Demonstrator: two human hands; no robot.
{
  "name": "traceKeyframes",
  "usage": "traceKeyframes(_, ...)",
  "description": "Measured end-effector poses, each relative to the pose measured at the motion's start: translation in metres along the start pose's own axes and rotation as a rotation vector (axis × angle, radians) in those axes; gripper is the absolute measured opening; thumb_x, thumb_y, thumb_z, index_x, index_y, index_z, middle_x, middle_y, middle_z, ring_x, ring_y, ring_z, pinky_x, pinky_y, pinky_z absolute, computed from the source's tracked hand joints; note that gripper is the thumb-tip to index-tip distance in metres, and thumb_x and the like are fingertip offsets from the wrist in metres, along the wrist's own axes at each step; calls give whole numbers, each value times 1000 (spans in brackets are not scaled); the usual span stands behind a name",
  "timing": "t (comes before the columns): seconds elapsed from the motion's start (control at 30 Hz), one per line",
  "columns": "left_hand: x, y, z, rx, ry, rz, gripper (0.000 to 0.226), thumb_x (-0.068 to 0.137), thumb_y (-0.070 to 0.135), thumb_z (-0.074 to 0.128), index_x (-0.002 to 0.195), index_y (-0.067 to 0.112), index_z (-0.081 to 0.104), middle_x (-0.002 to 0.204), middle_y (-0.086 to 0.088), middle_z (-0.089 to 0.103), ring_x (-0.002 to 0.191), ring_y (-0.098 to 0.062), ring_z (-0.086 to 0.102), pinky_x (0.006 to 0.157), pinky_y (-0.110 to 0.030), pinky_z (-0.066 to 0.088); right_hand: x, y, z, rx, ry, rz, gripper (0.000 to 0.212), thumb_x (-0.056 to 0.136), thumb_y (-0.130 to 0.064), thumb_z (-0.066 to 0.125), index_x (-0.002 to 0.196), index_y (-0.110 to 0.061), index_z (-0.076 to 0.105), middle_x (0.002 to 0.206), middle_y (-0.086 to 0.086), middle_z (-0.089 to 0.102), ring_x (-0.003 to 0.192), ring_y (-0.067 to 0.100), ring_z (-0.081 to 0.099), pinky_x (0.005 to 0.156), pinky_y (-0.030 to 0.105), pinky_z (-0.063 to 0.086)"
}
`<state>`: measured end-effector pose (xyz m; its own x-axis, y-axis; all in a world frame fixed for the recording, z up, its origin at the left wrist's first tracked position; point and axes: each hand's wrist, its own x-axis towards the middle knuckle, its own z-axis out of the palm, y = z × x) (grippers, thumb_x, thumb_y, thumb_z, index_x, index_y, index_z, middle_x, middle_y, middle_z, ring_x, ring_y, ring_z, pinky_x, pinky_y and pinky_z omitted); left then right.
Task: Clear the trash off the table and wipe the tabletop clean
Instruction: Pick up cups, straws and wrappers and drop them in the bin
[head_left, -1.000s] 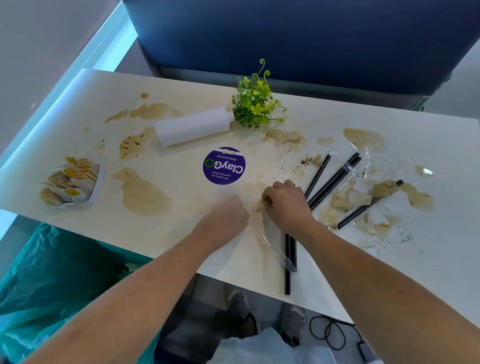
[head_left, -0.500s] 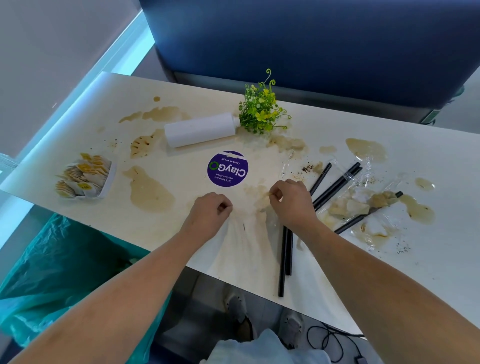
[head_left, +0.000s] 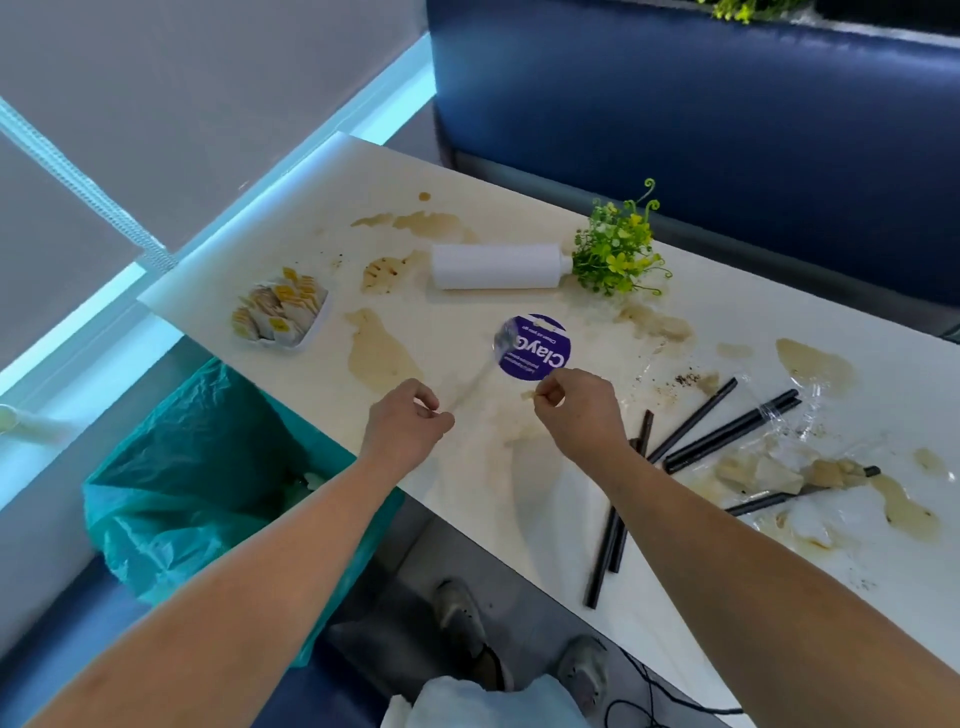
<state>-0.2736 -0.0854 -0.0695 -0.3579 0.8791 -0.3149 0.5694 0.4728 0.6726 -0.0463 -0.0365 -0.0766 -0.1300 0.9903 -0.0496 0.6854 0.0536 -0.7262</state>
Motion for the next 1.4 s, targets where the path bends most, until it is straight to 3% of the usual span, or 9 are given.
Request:
traceKeyframes(0.13, -3, -24, -29, -10, 36, 18, 22, 84, 22, 68, 83, 26, 47, 71, 2, 65, 64, -16, 55, 58, -29, 42, 6, -35, 25, 5, -55, -32, 4, 87, -13, 69, 86, -16, 72, 78, -7, 67, 77, 15, 63, 73, 33, 55)
traceKeyframes(0.33, -2, -72, -87, -45, 32, -10, 18, 90, 17, 60, 88, 34, 56, 54, 4, 52, 47, -10, 43, 48, -23, 41, 19, -96, 83, -16, -151, -153, 6, 88, -15, 69, 91, -13, 73, 83, -2, 68, 81, 17, 62, 75, 35, 54)
traceKeyframes(0.53, -1, -132, -144, -104, 171, -75, 17, 89, 17, 67, 90, 33, 63, 65, 3, 65, 55, -4, 55, 56, -15, 40, 27, -156, 156, -9, -254, -234, 5, 85, -13, 68, 87, -12, 73, 82, 0, 69, 82, 20, 62, 77, 34, 52)
traceKeyframes(0.67, -4, -180, -177, -148, 283, -132, 15, 87, 18, 74, 90, 32, 69, 72, 6, 71, 70, -9, 67, 70, -19, 50, 24, -196, 209, -6, -328, -302, 5, 85, -11, 67, 83, -15, 71, 79, -2, 66, 78, 18, 61, 76, 34, 51)
traceKeyframes(0.77, -7, -214, -198, -152, 334, -164, 12, 85, 19, 77, 89, 29, 72, 76, 9, 73, 71, -6, 69, 73, -17, 53, 20, -219, 248, -14, -397, -332, 5, 88, -14, 68, 87, -15, 72, 81, 1, 66, 78, 19, 60, 74, 34, 50)
traceKeyframes(0.93, -9, -254, -217, -134, 384, -239, 10, 83, 22, 78, 86, 31, 73, 78, 11, 73, 71, -2, 69, 70, -12, 50, 12, -243, 297, -10, -452, -343, 4, 86, -13, 69, 86, -14, 73, 74, -5, 60, 72, 15, 56, 67, 27, 41)
traceKeyframes(1.07, -5, -277, -223, -121, 399, -291, 10, 82, 23, 78, 82, 32, 74, 75, 12, 73, 69, 3, 66, 64, -2, 42, 7, -252, 328, -31, -508, -329, 3, 87, -13, 68, 86, -16, 69, 76, -3, 63, 72, 15, 59, 68, 31, 50)
traceKeyframes(1.27, 4, -297, -218, -128, 385, -352, 10, 83, 27, 78, 80, 35, 72, 73, 14, 72, 69, 5, 65, 59, -3, 42, 8, -252, 355, -103, -556, -286, 5, 87, -13, 68, 85, -16, 65, 80, -1, 64, 77, 18, 61, 72, 34, 52)
traceKeyframes(1.4, 9, -308, -212, -120, 374, -361, 12, 83, 26, 79, 79, 35, 72, 71, 15, 71, 69, 8, 64, 58, -2, 42, 9, -249, 365, -118, -561, -256, 6, 88, -12, 65, 85, -17, 66, 80, -3, 65, 68, 14, 63, 64, 31, 54)
